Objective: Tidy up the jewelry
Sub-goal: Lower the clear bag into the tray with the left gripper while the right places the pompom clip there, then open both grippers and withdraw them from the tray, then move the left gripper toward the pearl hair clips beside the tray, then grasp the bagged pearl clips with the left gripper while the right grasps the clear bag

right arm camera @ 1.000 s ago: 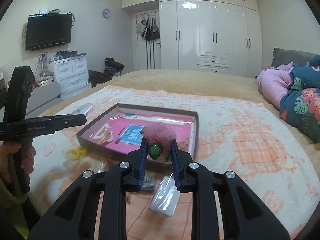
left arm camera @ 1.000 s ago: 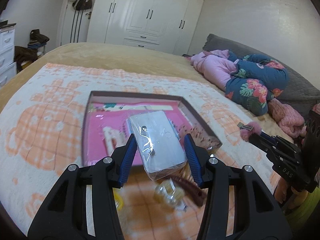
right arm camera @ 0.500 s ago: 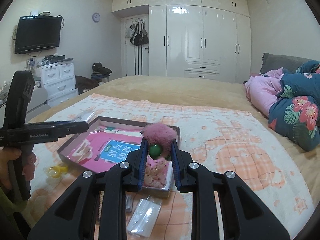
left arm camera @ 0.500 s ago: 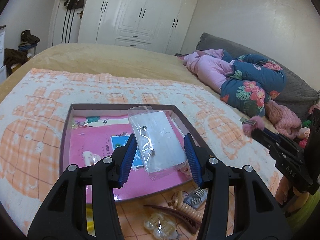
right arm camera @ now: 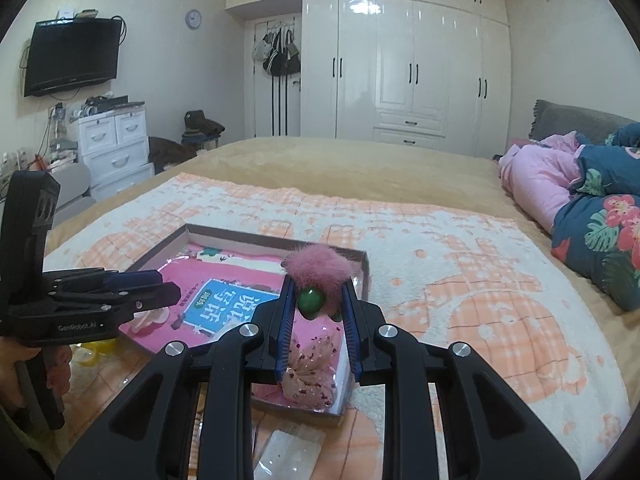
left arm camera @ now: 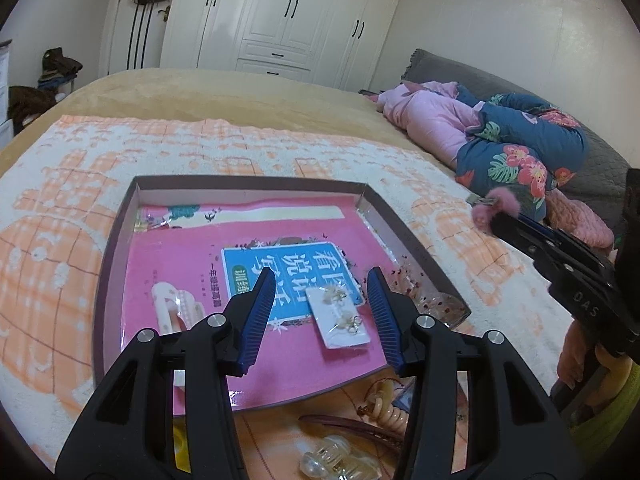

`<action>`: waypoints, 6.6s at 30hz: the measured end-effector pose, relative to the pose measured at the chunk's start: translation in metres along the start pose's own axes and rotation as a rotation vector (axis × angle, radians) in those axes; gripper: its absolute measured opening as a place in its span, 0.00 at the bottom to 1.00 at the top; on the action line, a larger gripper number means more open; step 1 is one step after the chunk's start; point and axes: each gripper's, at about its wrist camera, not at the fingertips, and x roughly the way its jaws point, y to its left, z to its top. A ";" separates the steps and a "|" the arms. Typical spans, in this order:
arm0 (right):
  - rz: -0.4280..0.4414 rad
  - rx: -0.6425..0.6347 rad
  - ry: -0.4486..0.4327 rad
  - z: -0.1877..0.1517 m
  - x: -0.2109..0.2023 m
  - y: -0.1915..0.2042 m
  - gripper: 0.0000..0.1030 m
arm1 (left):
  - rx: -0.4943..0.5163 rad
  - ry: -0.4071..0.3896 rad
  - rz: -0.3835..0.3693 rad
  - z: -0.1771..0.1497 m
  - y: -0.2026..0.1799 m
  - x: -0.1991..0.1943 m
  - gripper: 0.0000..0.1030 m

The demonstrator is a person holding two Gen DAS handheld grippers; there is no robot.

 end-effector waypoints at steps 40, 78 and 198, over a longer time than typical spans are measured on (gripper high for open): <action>0.039 0.137 0.071 -0.023 0.010 -0.006 0.68 | -0.041 0.029 0.040 -0.006 0.014 -0.015 0.76; 0.018 0.044 -0.169 -0.001 -0.109 0.017 0.79 | -0.073 -0.183 0.113 -0.010 0.012 -0.129 0.89; -0.011 0.131 0.245 -0.112 -0.051 0.000 0.39 | 0.054 0.128 -0.011 -0.083 -0.038 -0.053 0.38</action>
